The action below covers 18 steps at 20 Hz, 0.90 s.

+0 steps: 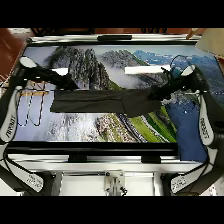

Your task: Fold the shirts.

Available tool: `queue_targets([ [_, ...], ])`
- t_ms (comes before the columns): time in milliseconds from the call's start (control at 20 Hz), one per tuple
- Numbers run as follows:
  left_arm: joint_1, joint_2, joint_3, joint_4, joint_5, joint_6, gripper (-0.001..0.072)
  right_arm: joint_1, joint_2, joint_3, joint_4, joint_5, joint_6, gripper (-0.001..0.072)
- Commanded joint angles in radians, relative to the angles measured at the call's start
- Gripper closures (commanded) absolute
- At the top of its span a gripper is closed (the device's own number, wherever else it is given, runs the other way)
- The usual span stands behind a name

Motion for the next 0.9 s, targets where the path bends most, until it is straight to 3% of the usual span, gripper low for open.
queue_targets([
  [0,-0.172,-0.039,0.0,-0.103,0.071,0.002,0.0668,0.018,0.153,0.008,0.025,0.105,0.088,0.065],
  [250,-0.38,-0.071,0.0,-0.102,0.118,0.0,0.0668,0.045,0.372,0.008,0.002,0.224,0.206,0.0649],
  [450,-0.503,-0.123,0.0,-0.106,0.255,-0.087,0.0669,0.064,0.486,0.008,-0.007,0.268,0.274,0.065],
  [600,-0.598,-0.173,0.0,-0.153,0.292,-0.089,0.0668,0.064,0.547,0.008,-0.017,0.277,0.317,0.0649],
  [850,-0.611,-0.181,0.0,-0.162,0.285,-0.081,0.067,0.077,0.57,0.008,0.005,0.263,0.37,0.065],
])
